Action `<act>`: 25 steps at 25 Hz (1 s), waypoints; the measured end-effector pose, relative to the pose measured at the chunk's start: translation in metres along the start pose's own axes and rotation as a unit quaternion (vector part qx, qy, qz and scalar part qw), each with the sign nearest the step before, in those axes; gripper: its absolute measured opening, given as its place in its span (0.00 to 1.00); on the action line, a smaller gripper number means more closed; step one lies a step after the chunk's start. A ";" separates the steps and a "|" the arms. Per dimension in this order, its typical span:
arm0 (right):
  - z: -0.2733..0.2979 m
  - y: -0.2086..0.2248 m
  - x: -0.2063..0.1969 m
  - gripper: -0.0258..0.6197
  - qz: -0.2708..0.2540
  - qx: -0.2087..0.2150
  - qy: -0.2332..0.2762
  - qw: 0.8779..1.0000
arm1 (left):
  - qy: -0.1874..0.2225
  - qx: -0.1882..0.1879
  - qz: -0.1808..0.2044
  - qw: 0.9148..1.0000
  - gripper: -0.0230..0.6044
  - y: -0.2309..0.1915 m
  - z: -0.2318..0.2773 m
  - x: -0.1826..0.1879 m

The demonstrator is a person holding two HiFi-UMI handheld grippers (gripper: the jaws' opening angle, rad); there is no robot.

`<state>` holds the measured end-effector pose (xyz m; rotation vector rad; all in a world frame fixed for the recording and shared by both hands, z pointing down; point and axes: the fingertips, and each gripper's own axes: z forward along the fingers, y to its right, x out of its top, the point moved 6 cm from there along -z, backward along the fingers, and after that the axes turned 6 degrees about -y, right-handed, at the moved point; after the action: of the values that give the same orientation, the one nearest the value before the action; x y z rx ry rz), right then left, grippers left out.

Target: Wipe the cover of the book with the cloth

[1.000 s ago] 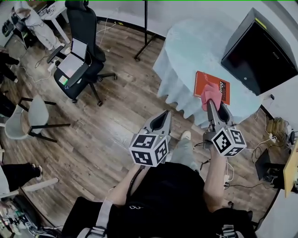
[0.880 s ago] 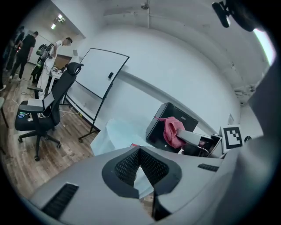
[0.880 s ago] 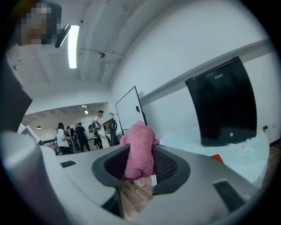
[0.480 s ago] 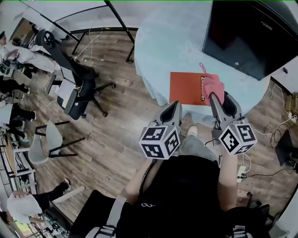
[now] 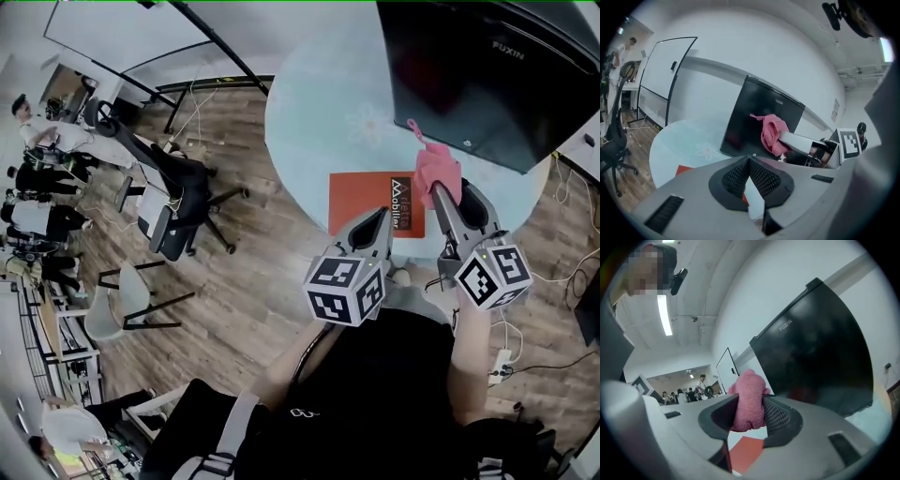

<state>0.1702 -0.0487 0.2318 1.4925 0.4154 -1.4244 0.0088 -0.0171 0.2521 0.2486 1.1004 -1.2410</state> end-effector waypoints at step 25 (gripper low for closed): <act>0.061 0.028 -0.032 0.28 0.100 0.022 -0.075 0.992 | -0.081 0.089 -0.005 0.993 0.05 -0.040 0.007 -0.030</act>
<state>0.1504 -0.0993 0.2833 1.4086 0.1382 -1.3823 -0.0183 -0.0182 0.2942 0.2727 0.8534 -1.3459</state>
